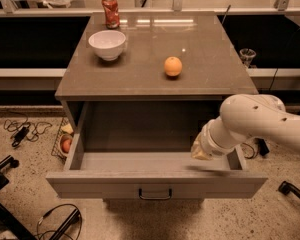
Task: Open top drawer
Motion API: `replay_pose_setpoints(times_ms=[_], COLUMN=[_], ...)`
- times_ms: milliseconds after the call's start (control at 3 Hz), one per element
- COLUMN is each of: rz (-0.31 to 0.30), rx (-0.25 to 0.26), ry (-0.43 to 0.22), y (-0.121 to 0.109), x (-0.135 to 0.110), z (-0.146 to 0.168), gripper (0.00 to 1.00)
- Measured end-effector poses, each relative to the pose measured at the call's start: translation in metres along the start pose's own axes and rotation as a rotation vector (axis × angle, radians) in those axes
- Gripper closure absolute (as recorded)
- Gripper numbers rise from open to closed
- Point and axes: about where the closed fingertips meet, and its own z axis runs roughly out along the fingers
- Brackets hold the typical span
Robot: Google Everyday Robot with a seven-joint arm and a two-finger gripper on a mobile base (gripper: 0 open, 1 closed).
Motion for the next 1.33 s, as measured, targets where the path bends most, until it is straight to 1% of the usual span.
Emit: replay_pose_setpoints(times_ms=[333, 667, 1333], rz=[-0.014, -0.048, -0.05], rx=[-0.045, -0.08, -0.079], ry=[0.002, 0.011, 0.011], y=[0.042, 0.078, 0.078], x=[-0.013, -0.024, -0.025], z=[-0.008, -0.011, -0.012], gripper=[1.0, 0.85, 0.39])
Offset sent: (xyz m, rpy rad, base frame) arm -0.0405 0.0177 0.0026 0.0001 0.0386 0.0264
